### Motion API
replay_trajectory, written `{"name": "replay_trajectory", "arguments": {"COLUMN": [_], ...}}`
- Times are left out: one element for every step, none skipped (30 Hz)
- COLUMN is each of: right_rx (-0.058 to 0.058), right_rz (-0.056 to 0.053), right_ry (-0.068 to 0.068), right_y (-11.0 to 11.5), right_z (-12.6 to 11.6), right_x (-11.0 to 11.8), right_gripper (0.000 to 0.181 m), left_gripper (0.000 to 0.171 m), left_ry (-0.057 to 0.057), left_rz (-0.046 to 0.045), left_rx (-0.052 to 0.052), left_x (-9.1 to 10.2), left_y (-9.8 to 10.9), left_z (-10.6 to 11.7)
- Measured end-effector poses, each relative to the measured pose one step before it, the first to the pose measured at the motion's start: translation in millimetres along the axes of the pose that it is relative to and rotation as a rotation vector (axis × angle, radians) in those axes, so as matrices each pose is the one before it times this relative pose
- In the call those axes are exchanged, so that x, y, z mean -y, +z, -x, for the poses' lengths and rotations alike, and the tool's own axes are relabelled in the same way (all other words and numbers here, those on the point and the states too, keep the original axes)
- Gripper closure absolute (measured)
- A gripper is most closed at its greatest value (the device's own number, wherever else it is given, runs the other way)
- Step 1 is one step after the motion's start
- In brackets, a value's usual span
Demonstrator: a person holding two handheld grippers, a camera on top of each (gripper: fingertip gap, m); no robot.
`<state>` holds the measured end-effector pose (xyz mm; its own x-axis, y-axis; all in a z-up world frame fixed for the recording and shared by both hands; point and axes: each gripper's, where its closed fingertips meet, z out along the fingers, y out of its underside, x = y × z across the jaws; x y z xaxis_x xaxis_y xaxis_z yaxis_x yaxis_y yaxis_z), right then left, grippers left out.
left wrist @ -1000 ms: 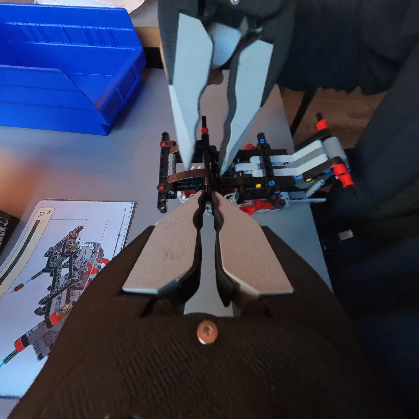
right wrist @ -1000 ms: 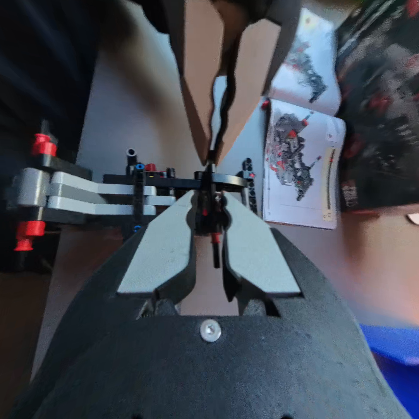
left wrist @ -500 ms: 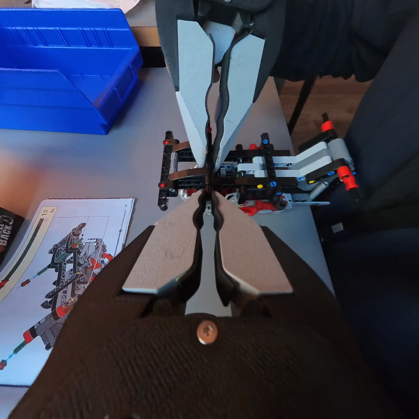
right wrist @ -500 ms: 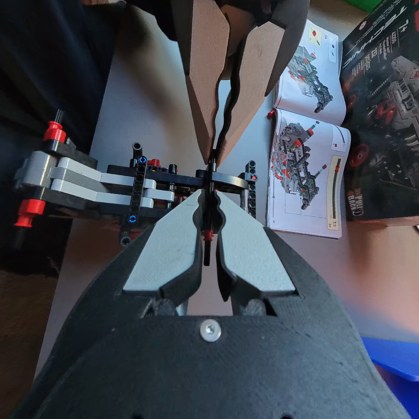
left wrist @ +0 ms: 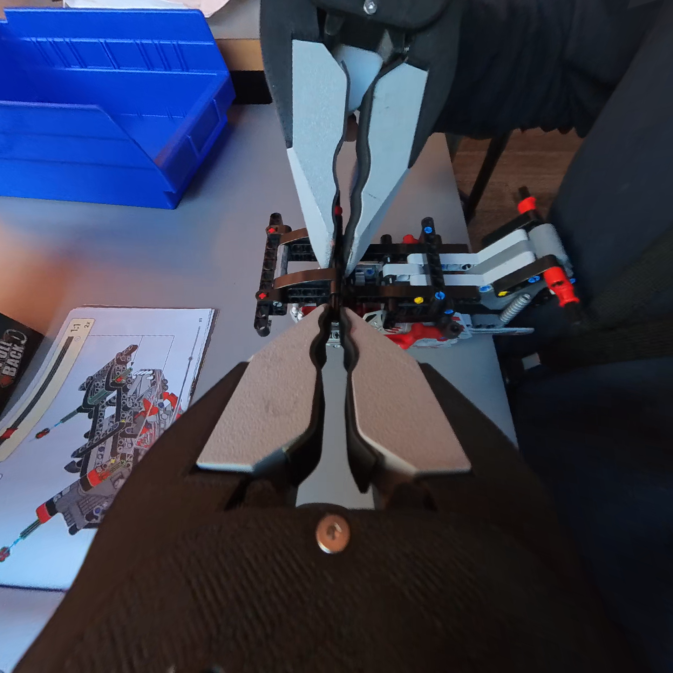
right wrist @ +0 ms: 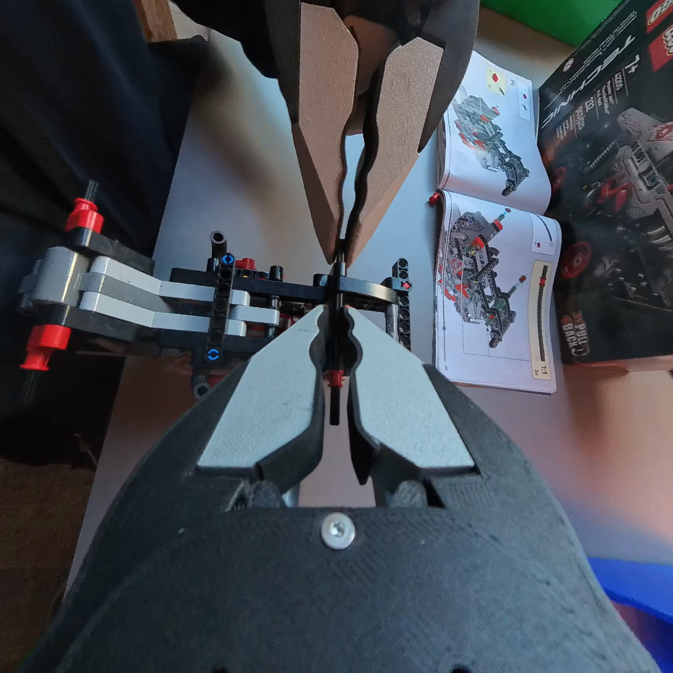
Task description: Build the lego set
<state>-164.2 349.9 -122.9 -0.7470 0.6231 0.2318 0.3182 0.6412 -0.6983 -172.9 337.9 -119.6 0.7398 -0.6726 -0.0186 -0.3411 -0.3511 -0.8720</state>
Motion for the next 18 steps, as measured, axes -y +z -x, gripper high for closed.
{"name": "replay_trajectory", "arguments": {"right_rx": [-0.0031, -0.0057, -0.0106, -0.0050, 0.0044, 0.0057, 0.0009, -0.0013, 0.0002, 0.0028, 0.0030, 0.0064, 0.0083, 0.0107, -0.0036, -0.0157, -0.0140, -0.0059], "right_rz": [-0.0082, -0.0020, 0.0030, -0.0022, -0.0113, -0.0144, -0.0154, -0.0176, -0.0180, -0.0167, -0.0160, -0.0152, -0.0087, -0.0008, 0.0107, 0.0184, 0.0134, 0.0067], "right_ry": [-0.0032, -0.0041, 0.0000, 0.0049, 0.0075, 0.0073, 0.0067, 0.0050, 0.0068, 0.0105, 0.0138, 0.0144, 0.0127, 0.0062, 0.0000, -0.0052, -0.0047, 0.0029], "right_y": [0.57, 0.65, 1.06, 1.33, 0.94, 0.59, 0.46, 0.49, 0.18, 0.01, -0.05, 0.07, 0.65, 1.36, 1.57, 1.59, 0.56, -0.30], "right_z": [0.20, -0.06, -0.85, -0.41, 0.53, 0.34, -0.39, -0.57, -0.50, -0.37, -0.74, -0.48, -0.30, 0.28, -0.75, -1.99, -1.72, -1.23], "right_x": [1.58, 1.12, 0.58, 1.12, 2.09, 2.17, 2.00, 2.16, 2.29, 2.06, 1.83, 1.72, 0.74, -0.28, -1.87, -2.82, -1.99, -1.07], "right_gripper": [0.178, 0.178, 0.178, 0.178, 0.178, 0.177, 0.177, 0.177, 0.176, 0.174, 0.173, 0.170, 0.170, 0.173, 0.176, 0.175, 0.175, 0.177], "left_gripper": [0.171, 0.167, 0.152, 0.148, 0.151, 0.153, 0.154, 0.154, 0.154, 0.154, 0.154, 0.153, 0.154, 0.156, 0.158, 0.158, 0.158, 0.157], "left_ry": [-0.0193, -0.0229, -0.0367, -0.0502, -0.0469, -0.0432, -0.0393, -0.0418, -0.0506, -0.0625, -0.0755, -0.0762, -0.0423, 0.0051, 0.0307, 0.0401, 0.0395, 0.0384], "left_rz": [-0.01005, -0.01904, -0.01799, -0.00440, 0.00529, 0.01094, 0.01726, 0.02566, 0.03120, 0.03113, 0.03102, 0.01707, -0.01054, -0.02099, -0.01134, 0.00014, 0.01065, 0.01461], "left_rx": [-0.0061, -0.0184, -0.0038, 0.0181, 0.0239, 0.0466, 0.0719, 0.0881, 0.0921, 0.0709, 0.0384, 0.0253, 0.0028, -0.0080, -0.0003, -0.0091, -0.0186, -0.0139], "left_x": [0.02, 0.19, -0.85, -4.07, -7.73, -10.77, -13.82, -16.33, -18.25, -18.61, -16.82, -10.63, -2.26, 3.51, 5.77, 6.86, 7.26, 7.40], "left_y": [-0.97, -2.53, -4.33, -6.82, -10.02, -14.36, -18.81, -22.75, -24.24, -22.08, -17.57, -12.50, -6.91, -1.43, 4.46, 10.05, 14.23, 16.15], "left_z": [-1.04, -3.14, -1.83, 0.39, 0.67, 4.29, 9.85, 15.65, 20.76, 21.75, 19.08, 16.22, 9.14, 2.32, -0.83, -4.36, -6.50, -5.45]}}
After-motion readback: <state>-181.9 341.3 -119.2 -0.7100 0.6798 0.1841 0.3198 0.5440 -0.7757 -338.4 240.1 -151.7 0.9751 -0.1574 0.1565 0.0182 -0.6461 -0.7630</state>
